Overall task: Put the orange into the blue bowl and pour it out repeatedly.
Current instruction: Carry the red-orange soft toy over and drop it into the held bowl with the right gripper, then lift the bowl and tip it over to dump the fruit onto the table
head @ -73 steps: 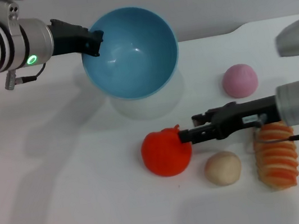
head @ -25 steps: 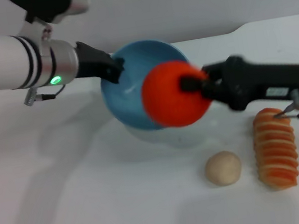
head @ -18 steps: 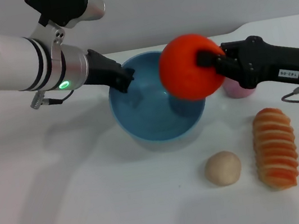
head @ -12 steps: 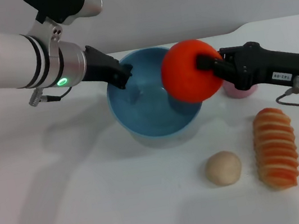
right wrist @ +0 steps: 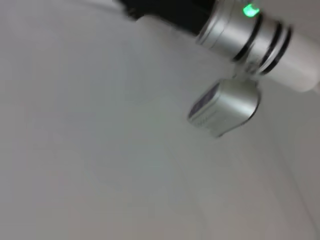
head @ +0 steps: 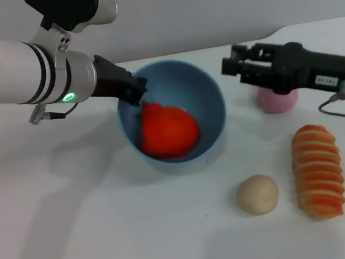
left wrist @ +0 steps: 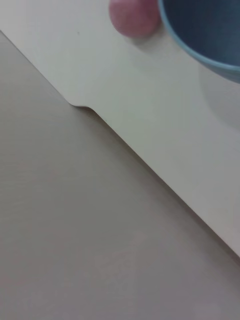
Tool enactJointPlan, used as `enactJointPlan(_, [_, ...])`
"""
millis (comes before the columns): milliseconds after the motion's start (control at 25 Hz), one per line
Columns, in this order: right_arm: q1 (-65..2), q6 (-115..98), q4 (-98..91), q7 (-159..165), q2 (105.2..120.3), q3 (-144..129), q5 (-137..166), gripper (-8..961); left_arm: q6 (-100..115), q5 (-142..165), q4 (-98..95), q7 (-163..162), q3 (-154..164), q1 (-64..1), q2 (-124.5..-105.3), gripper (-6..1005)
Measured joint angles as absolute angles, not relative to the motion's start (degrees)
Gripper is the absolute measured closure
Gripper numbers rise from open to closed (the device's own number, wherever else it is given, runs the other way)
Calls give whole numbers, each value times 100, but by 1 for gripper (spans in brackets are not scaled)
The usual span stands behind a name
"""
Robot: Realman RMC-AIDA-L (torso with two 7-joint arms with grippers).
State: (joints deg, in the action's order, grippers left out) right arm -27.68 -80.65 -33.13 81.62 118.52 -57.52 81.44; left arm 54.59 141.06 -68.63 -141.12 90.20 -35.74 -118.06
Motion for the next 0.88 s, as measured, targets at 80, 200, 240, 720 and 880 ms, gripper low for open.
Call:
enactJointPlan(80, [-2615, -8099, -3360, 8102, 11847, -5260, 8135, 616, 5420, 14130, -6864, -14112, 9009, -3566, -11806, 998])
enactJointPlan(200, [-2457, -8146, -3438, 8067, 11806, -4958, 8150, 519, 5353, 14187, -6882, -14076, 9024, -3576, -11805, 998])
enactJointPlan(240, [-2362, -8161, -3492, 8054, 11778, -4840, 8160, 498, 5337, 14234, -6894, -14065, 9033, -3591, -11805, 998])
enactJointPlan(720, [-1428, -8441, -3101, 7620, 11824, -3357, 8183, 275, 3662, 15713, -7858, -13953, 10482, -3297, -11821, 999])
enactJointPlan(880, [-1356, -8470, -2690, 7311, 11822, -2926, 8169, 203, 2636, 16505, -8187, -13661, 11347, -2842, -11828, 999])
